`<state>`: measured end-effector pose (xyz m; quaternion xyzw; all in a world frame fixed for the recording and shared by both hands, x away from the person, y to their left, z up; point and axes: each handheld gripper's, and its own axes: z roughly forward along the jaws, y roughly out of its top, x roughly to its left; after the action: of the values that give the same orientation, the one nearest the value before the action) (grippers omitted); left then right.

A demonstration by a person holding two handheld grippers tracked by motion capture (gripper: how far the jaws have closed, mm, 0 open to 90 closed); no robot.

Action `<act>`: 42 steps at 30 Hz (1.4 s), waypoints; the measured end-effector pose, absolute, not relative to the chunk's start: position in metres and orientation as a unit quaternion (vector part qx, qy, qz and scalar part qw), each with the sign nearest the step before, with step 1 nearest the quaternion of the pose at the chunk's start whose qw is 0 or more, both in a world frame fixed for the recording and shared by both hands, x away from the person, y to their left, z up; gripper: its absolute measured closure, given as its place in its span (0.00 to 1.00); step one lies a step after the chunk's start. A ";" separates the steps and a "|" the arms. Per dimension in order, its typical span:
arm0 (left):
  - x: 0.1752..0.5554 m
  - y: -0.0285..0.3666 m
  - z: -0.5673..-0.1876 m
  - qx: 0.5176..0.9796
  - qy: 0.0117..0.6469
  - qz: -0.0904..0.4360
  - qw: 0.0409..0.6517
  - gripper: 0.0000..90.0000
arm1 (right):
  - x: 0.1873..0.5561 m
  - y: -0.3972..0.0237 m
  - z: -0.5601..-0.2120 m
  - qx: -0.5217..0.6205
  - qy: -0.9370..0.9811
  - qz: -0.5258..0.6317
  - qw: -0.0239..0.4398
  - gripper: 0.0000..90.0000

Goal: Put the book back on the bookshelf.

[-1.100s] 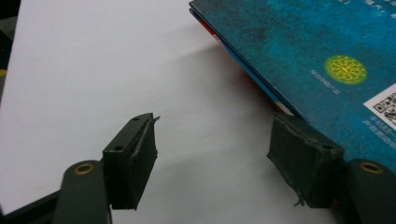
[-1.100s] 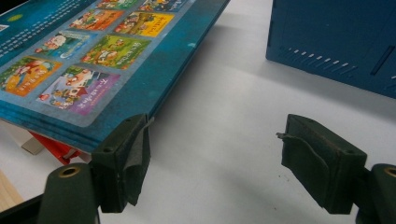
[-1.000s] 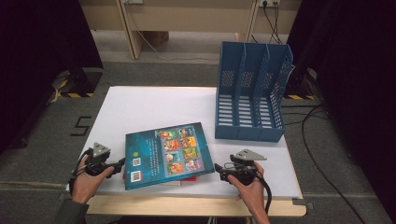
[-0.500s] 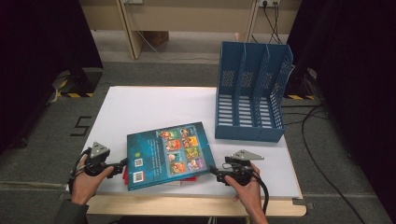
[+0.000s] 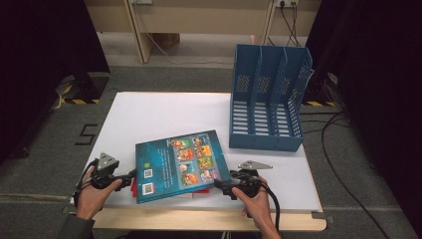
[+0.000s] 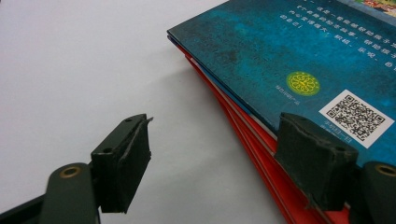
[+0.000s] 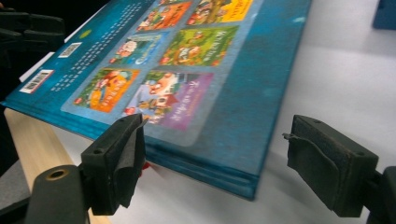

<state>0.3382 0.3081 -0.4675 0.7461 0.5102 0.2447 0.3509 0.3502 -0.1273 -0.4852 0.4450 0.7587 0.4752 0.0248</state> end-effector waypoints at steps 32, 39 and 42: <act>0.329 0.273 -0.469 0.742 0.505 0.251 0.362 0.45 | 0.356 -0.142 -0.449 0.500 0.632 0.592 0.018 0.51; 0.328 0.255 -0.470 0.749 0.488 0.246 0.374 0.40 | 0.359 -0.131 -0.433 0.483 0.623 0.615 0.022 0.61; 0.327 0.250 -0.470 0.750 0.485 0.248 0.376 0.40 | 0.362 -0.121 -0.430 0.478 0.629 0.613 0.031 0.62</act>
<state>0.3267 0.2499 -0.4700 0.7497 0.4854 0.2476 0.3756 0.3623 -0.1212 -0.4298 0.4776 0.6286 0.6130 0.0312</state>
